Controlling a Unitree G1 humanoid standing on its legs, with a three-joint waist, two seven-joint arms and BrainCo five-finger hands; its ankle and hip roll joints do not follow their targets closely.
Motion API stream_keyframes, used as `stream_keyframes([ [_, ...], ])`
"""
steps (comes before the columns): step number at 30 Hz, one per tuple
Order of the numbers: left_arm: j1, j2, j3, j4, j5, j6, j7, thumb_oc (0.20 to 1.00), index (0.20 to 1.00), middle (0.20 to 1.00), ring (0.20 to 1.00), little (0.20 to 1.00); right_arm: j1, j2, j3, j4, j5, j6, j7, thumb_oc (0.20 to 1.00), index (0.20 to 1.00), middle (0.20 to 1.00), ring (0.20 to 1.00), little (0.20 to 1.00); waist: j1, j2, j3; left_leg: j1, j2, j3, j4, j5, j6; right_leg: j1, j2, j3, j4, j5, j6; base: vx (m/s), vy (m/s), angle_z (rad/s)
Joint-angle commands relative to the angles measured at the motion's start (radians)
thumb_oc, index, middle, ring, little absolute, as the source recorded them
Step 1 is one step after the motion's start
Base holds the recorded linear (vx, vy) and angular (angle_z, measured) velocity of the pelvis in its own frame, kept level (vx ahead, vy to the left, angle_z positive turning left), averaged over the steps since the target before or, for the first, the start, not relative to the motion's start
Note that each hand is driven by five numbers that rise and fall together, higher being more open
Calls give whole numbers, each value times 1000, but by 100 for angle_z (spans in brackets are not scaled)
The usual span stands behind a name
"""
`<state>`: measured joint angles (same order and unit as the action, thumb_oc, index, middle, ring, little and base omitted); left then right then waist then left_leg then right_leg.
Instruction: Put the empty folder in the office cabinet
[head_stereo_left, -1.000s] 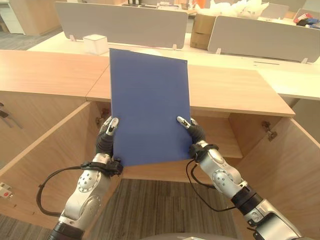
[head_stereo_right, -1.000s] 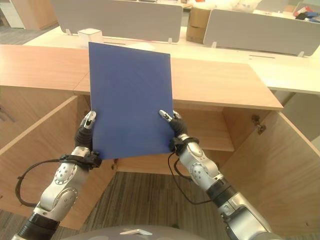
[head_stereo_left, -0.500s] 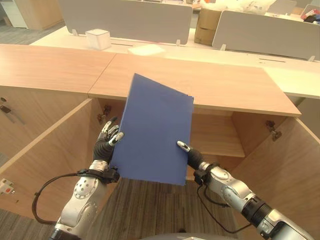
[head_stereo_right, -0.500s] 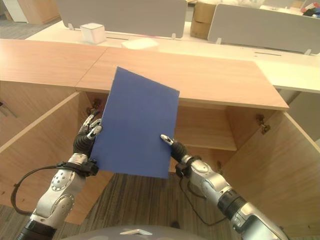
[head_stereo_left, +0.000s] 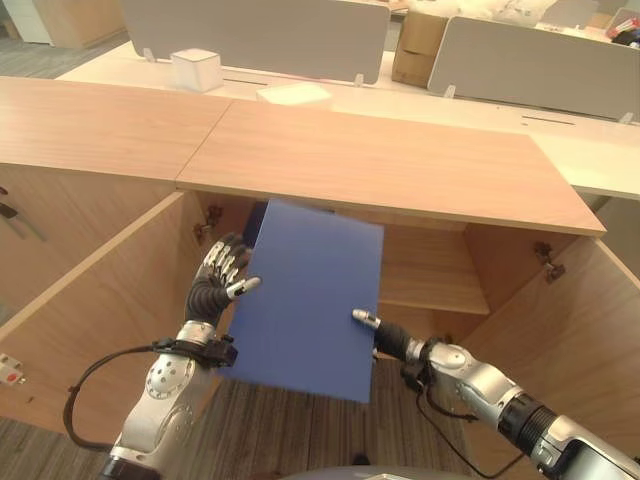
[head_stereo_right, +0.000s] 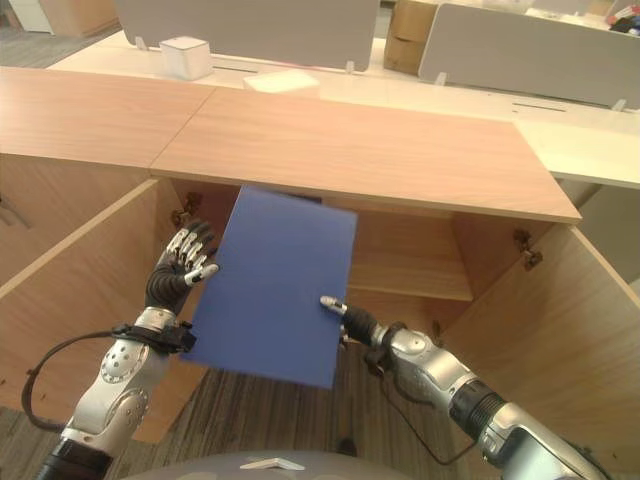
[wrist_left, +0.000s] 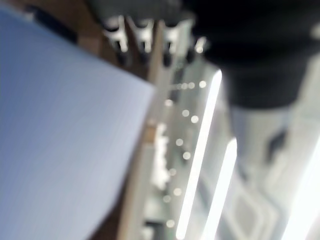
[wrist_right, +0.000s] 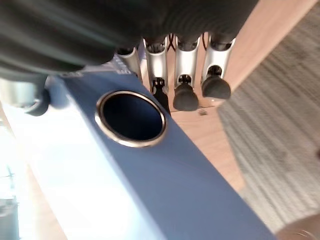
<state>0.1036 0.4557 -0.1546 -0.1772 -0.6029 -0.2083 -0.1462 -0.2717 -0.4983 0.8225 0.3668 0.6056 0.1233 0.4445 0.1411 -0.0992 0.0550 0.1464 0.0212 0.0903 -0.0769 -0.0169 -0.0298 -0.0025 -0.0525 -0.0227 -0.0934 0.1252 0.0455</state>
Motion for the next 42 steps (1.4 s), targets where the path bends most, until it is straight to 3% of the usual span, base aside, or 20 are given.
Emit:
stream_keyframes([
  [1, -77, 26, 10, -59, 16, -70, -22, 1000, 1000, 1000, 1000, 1000, -43, -15, -17, -16, 0, -55, 7, 200, 200, 200, 200, 200, 13, -14, 5, -76, 10, -105, -10, -14, -8, 77, -72, -79, 6, -81, 70, 1, -8, 7],
  [13, -27, 22, 37, -64, 10, -44, -3, 1000, 1000, 1000, 1000, 1000, 26, 107, -164, 183, -70, -81, -116, 200, 200, 200, 200, 200, 5, -12, -2, -75, 13, -108, -10, -19, -8, 80, -67, -78, 6, -83, 67, 10, -6, 4],
  [18, -21, 17, 40, 20, 24, -48, 37, 1000, 1000, 1000, 1000, 1000, 18, 103, -208, 181, -40, -101, -163, 200, 200, 200, 200, 200, 13, -12, 55, -127, 12, -112, -10, 1, -9, 34, -65, -76, 6, -70, 71, -90, -28, 2],
  [23, -40, -21, 26, 341, 85, -45, 122, 1000, 1000, 1000, 1000, 1000, -66, 125, -297, 191, 32, -163, -265, 200, 200, 200, 200, 200, 18, -1, 133, -253, 13, -117, -10, 50, -12, -84, -60, -81, 6, -33, 73, -170, -34, 3],
  [25, -83, -39, -18, 570, 170, -32, 174, 1000, 1000, 1000, 1000, 1000, -143, 144, -320, 205, 72, -202, -325, 200, 200, 200, 200, 200, 8, 8, 157, -325, 12, -115, -10, 75, -15, -152, -57, -82, 6, -16, 73, -132, -8, 3],
  [26, -85, -40, -19, 572, 170, -34, 174, 1000, 1000, 1000, 1000, 1000, -144, 144, -320, 206, 72, -203, -325, 200, 200, 200, 200, 200, 8, 8, 156, -328, 12, -116, -10, 75, -15, -154, -57, -82, 6, -16, 73, -80, 3, 2],
  [32, -158, -124, -116, 1077, 325, 21, 226, 1000, 1000, 1000, 1000, 1000, -305, 183, -320, 257, 152, -240, -399, 200, 200, 200, 200, 200, 1, 21, 194, -409, 17, -101, -10, 102, -25, -241, -55, -68, 6, 2, 74, -33, 12, -2],
  [36, -186, -171, -130, 1354, 445, 71, 230, 1000, 1000, 1000, 1000, 1000, -352, 190, -312, 247, 200, -268, -413, 200, 200, 200, 200, 200, -9, 24, 214, -451, 19, -93, -10, 112, -34, -285, -55, -60, 6, 12, 76, -10, 10, -6],
  [42, -158, -190, -142, 1398, 476, 83, 218, 1000, 1000, 1000, 1000, 1000, -399, 176, -376, 260, 245, -308, -453, 200, 200, 200, 200, 200, -11, 41, 241, -502, 17, -95, -10, 119, -41, -341, -63, -56, 6, 27, 81, 0, 0, 0],
])
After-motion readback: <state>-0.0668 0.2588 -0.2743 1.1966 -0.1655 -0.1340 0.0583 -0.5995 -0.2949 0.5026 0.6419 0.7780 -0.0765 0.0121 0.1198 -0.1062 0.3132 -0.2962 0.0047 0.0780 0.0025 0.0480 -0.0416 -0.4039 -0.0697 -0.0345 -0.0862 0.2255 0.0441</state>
